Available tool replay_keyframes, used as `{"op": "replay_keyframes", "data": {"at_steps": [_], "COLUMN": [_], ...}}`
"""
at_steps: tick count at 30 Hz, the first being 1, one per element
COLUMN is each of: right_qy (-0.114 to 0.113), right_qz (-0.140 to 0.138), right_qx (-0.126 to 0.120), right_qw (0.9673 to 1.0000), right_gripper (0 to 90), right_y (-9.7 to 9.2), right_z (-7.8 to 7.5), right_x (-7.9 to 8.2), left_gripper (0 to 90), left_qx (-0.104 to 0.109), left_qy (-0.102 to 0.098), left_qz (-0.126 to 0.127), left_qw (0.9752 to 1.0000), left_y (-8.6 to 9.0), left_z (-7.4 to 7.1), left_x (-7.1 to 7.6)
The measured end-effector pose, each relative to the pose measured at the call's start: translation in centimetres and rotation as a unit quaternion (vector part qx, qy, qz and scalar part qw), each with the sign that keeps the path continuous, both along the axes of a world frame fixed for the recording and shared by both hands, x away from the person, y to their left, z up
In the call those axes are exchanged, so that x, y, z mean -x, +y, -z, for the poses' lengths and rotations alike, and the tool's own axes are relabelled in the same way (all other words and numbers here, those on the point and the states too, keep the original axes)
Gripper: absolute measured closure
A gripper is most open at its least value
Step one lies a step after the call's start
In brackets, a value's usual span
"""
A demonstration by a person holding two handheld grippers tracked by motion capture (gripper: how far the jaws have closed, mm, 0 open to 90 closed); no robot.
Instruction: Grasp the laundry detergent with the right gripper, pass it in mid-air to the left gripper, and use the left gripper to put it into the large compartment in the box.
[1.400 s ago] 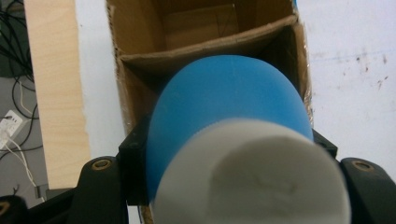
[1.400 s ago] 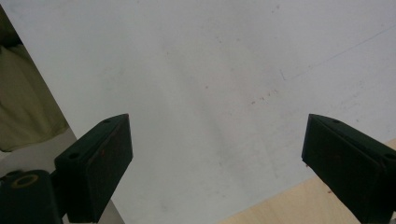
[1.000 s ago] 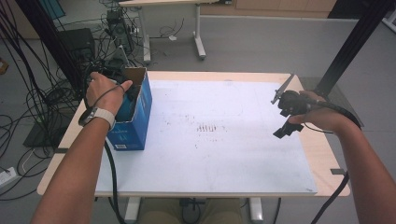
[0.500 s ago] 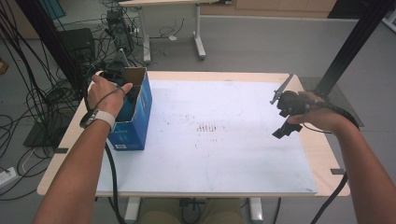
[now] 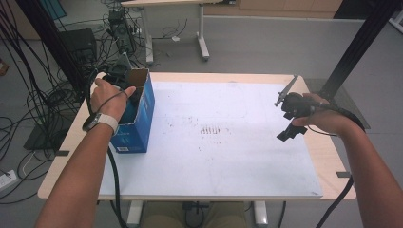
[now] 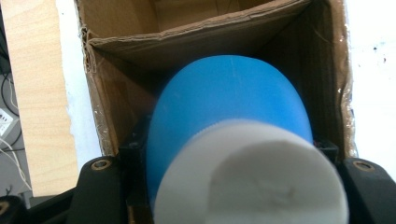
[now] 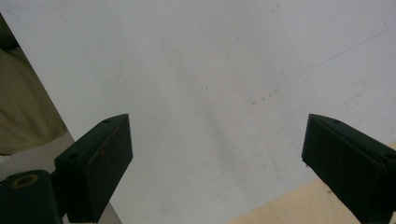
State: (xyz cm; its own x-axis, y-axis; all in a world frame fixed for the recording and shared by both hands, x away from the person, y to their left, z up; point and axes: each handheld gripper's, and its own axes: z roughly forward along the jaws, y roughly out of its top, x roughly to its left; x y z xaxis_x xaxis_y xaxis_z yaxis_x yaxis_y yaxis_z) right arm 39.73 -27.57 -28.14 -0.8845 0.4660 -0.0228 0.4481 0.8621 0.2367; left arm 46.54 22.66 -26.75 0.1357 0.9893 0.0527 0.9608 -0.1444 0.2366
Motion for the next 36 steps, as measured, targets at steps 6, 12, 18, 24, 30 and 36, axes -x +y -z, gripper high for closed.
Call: {"op": "replay_keyframes", "data": {"at_steps": [6, 12, 18, 24, 30, 36], "right_qy": [-0.001, 0.001, 0.003, 0.004, 0.005, 0.005], "right_qz": [0.000, 0.001, 0.002, -0.001, 0.000, 0.000], "right_qx": [0.000, 0.001, 0.000, -0.001, 0.000, 0.001], "right_qw": [1.0000, 1.0000, 1.0000, 1.0000, 1.0000, 1.0000], "right_gripper": [8.5, 8.5, 8.5, 8.5, 8.6, 8.6], "right_y": [0.0, 0.0, -0.1, 0.0, 0.0, 0.1], "right_z": [0.1, 0.1, 0.3, 0.4, 0.4, 0.4], "right_x": [0.0, 0.1, 0.1, 0.0, 0.0, 0.1], "left_gripper": [37.5, 37.4, 37.4, 37.3, 37.3, 37.3], "left_qx": [0.002, 0.003, 0.004, 0.005, 0.005, 0.006], "left_qy": [0.003, 0.009, 0.010, 0.009, 0.010, 0.012], "left_qz": [0.000, 0.003, 0.005, 0.005, 0.005, 0.005], "left_qw": [1.0000, 0.9999, 0.9999, 0.9999, 0.9999, 0.9999], "left_y": [0.3, 0.4, 0.4, 0.5, 0.5, 0.6], "left_z": [0.5, 1.0, 1.4, 1.5, 1.5, 1.5], "left_x": [0.0, 0.0, -0.1, -0.2, -0.2, -0.1]}}
